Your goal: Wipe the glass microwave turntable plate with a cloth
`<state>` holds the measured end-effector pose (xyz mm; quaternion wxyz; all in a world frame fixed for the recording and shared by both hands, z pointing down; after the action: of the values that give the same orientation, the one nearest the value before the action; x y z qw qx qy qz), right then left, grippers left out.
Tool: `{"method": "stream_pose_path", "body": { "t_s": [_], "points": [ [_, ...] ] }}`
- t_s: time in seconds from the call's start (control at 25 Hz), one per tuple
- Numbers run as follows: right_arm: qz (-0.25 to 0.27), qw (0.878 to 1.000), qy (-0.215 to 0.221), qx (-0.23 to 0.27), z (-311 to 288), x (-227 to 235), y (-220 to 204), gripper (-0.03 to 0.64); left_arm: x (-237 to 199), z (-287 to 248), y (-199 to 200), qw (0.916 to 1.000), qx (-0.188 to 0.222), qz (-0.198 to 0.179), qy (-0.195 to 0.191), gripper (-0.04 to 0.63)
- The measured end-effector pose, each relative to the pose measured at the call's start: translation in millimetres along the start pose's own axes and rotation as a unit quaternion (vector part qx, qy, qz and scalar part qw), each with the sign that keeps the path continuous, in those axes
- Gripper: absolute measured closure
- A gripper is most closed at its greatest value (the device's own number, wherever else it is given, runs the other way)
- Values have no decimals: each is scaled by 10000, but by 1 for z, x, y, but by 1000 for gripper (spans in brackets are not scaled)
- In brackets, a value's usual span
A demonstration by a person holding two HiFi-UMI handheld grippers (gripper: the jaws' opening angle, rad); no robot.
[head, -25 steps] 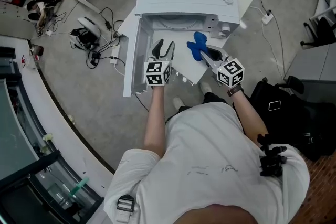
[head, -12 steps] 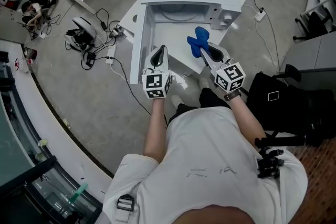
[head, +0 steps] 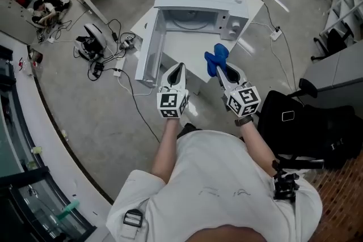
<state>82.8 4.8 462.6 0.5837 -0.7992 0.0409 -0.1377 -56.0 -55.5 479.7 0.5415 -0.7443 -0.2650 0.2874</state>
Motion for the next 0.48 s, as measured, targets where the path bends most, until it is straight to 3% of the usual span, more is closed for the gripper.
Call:
{"method": "stream_pose_path", "body": {
  "t_s": [0.24, 0.36, 0.48],
  "points": [
    [13, 9996, 267, -37, 81, -13, -30, 546, 77, 60, -4, 9997, 158, 37, 200, 594],
    [222, 9983, 544, -47, 125, -31, -58, 546, 125, 94, -32, 9997, -22, 119, 194, 594],
    [316, 9965, 774, 14, 148, -55, -71, 546, 146, 133, -56, 9990, -264, 83, 337, 594]
  ]
}}
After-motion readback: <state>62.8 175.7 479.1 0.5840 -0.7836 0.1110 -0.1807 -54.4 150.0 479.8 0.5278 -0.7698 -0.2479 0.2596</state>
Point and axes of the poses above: the fingertips, and each gripper's own axes: z backward along the fingers, x to its right, y out of its top, the point moved 2 cm from there along z, backward along the fingers, and after that the axes turned 9 degrees about -x, right-handed, at the moved point
